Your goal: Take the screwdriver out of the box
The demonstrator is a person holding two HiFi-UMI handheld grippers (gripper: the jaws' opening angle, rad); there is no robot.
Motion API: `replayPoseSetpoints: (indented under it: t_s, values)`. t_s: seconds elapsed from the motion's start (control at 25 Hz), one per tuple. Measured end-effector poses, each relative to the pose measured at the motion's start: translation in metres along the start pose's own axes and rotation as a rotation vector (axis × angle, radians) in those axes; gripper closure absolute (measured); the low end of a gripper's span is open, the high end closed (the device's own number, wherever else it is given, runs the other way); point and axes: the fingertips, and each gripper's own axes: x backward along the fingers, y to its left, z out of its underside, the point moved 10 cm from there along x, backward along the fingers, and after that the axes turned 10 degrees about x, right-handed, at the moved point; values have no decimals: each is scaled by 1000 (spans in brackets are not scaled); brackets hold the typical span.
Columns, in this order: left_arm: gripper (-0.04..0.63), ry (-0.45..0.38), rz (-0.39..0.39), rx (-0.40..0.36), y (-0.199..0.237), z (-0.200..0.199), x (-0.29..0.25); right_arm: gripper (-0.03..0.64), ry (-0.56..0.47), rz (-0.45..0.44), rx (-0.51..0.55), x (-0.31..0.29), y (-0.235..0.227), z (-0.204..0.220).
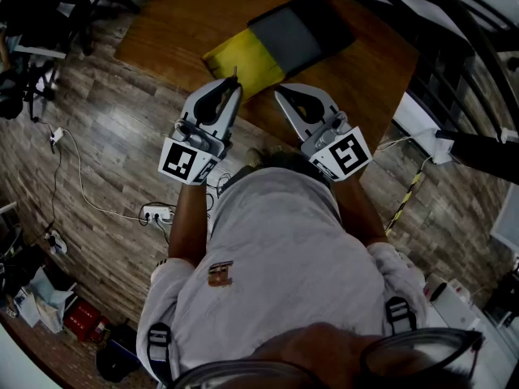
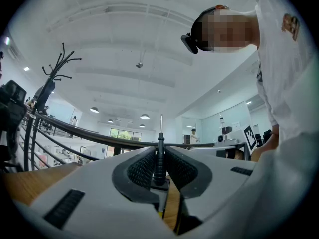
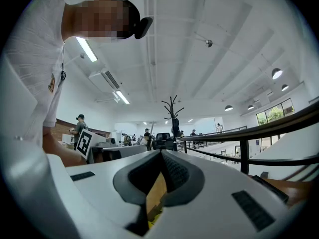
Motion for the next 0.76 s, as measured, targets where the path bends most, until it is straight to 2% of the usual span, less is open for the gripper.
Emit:
replayPoseSetpoints:
  t_s: [0.76]
  values:
    - [522, -1, -11, -7, -1, 1, -5, 586, -6, -15, -1, 0, -7, 3]
